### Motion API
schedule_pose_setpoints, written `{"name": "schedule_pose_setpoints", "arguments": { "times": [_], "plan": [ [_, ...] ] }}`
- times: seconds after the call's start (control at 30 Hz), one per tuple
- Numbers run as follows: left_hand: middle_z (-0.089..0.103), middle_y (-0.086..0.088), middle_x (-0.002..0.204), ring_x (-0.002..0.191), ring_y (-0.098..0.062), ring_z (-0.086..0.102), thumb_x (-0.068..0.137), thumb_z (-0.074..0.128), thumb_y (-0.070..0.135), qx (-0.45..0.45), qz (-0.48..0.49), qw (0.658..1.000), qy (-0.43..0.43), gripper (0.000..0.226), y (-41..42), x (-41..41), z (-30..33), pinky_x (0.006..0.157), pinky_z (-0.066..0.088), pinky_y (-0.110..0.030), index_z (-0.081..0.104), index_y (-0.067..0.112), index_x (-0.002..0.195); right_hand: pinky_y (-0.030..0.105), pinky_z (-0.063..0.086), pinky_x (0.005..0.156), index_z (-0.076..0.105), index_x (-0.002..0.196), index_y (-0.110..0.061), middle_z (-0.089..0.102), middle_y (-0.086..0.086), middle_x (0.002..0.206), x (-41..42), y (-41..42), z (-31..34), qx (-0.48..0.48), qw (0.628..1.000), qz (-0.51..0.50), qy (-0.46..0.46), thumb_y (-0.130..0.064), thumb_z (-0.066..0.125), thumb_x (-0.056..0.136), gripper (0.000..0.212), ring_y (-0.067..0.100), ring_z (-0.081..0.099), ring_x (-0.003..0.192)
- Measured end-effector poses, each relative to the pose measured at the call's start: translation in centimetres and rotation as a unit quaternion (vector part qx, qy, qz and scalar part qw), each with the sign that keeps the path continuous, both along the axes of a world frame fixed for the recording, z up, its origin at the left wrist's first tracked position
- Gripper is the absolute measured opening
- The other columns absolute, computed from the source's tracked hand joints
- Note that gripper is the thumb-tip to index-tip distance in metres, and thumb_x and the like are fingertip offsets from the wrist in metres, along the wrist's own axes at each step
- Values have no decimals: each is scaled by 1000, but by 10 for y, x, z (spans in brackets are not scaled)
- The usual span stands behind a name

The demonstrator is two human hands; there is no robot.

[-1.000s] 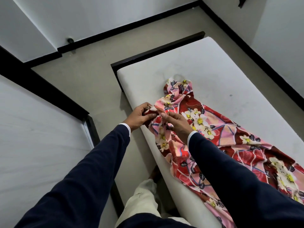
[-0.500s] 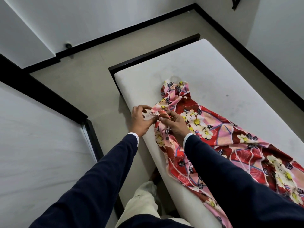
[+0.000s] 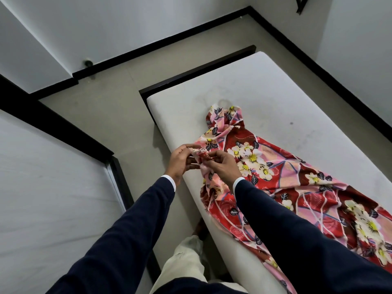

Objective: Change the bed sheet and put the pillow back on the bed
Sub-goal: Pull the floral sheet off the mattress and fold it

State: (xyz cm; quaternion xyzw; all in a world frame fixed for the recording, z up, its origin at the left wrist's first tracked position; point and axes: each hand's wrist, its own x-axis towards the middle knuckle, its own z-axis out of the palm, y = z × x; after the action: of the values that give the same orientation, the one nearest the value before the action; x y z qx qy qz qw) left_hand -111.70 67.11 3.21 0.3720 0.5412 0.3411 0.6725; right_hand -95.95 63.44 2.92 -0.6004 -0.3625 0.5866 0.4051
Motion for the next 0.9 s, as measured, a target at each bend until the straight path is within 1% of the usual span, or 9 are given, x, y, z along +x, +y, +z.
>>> {"name": "schedule_pose_setpoints", "arguments": {
  "times": [0.1,0.2,0.3,0.33,0.4,0.5,0.6,0.73,0.9],
  "plan": [
    [70,-17,92,73,-21,70,100,55,4,18,-12,999,42,19,-1,2,0,60,59,-29,67,0,115,26,56,66,66,102,1,74,11,84,2,1,1,-7,999,33,-14,-5,71,89,15,17,71,73],
    [70,-20,93,71,-21,71,100,54,1,17,-8,999,43,21,-4,4,1,61,61,-31,64,0,119,25,54,64,70,97,-6,72,4,81,5,3,-1,7,999,35,-35,-9,66,95,6,8,68,70],
    [71,-24,99,73,-26,72,100,54,-2,21,9,999,36,24,-4,3,0,63,63,-39,61,3,122,47,59,79,73,98,-6,73,17,93,13,6,-4,-2,1000,-17,-23,-14,65,95,12,21,68,82],
    [71,-26,100,72,-26,73,99,55,-2,28,10,999,40,25,-4,3,0,62,63,-39,62,7,121,50,59,82,74,99,-7,73,16,95,16,7,-4,-7,998,-54,-13,-15,66,95,12,23,68,84],
    [71,-30,99,69,-23,73,98,57,-2,45,5,997,59,27,-4,1,0,60,63,-38,63,16,118,42,61,80,76,101,-12,74,5,94,24,11,-1,-4,988,-155,-29,-15,68,94,12,19,69,85],
    [72,-26,95,75,-23,74,97,60,0,68,-8,992,102,32,-3,1,0,67,64,-44,62,24,119,24,54,72,75,100,-13,72,-2,91,33,12,4,30,954,-264,-138,-16,71,91,10,6,64,78],
    [74,-20,90,85,-27,75,97,60,1,78,-38,988,125,40,-2,4,-1,74,63,-50,58,29,125,15,55,72,75,105,-15,71,-3,97,23,9,2,75,956,-176,-222,-16,70,92,15,2,64,83],
    [73,-21,93,88,-30,75,100,52,2,88,-102,982,135,47,-3,9,0,81,61,-51,50,34,134,34,58,84,76,109,-18,68,-3,102,-2,3,-5,154,934,7,-321,-20,70,92,18,13,64,91],
    [72,-20,97,90,-30,74,101,44,0,79,-103,983,131,48,-3,12,7,81,61,-51,48,30,139,30,57,75,73,117,-19,61,-4,104,-11,-4,-1,208,904,45,-372,-21,66,95,24,12,61,88]
  ]
}}
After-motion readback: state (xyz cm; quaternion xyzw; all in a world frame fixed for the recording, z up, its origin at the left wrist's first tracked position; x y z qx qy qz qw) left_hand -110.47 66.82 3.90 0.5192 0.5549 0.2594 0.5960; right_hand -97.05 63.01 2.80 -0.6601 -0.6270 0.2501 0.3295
